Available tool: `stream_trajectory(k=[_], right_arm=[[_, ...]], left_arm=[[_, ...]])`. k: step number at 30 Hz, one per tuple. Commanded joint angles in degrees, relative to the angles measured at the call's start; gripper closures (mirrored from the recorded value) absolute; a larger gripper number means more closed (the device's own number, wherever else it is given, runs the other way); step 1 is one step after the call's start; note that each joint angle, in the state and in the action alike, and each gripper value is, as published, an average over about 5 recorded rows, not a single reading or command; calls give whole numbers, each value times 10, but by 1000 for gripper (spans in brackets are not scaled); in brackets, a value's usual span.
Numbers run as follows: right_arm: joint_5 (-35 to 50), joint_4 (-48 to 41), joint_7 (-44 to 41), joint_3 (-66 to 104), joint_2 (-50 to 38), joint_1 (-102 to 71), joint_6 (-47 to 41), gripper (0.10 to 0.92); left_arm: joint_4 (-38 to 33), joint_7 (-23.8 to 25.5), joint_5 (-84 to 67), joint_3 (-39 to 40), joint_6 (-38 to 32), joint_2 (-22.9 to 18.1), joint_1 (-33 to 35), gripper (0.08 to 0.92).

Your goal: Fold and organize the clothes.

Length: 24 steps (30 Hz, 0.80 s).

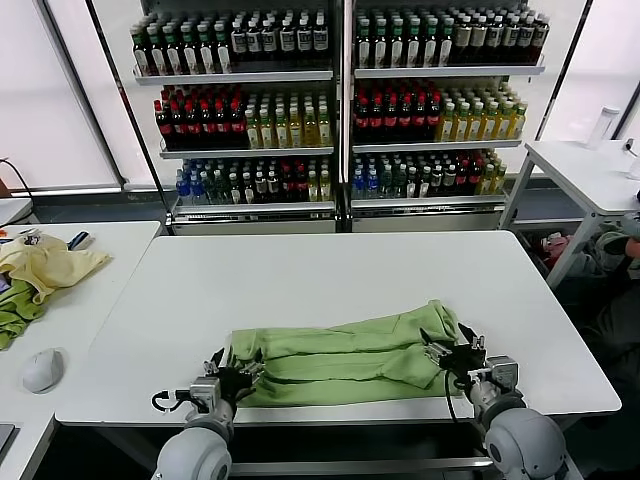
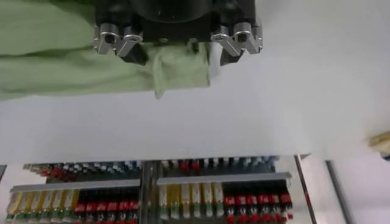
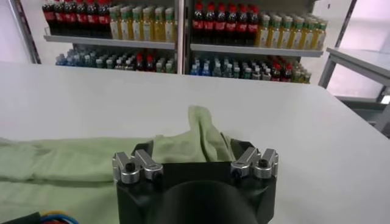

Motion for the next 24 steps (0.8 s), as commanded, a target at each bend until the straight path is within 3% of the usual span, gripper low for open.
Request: stream_trajectory(k=[1, 13, 19, 24], right_arm=[[-2, 3, 0, 2, 1, -5, 1, 203], [10, -3, 5, -4, 3, 7, -1, 203], [14, -7, 6, -4, 1, 12, 2, 203], [17, -11, 5, -4, -2, 17, 3, 203]], left_arm=[[17, -13, 12, -2, 2, -36, 5, 320], [14, -7, -25, -32, 6, -14, 10, 666], [5, 3, -43, -90, 2, 46, 11, 825], [12, 4, -53, -172, -2, 116, -1, 858]])
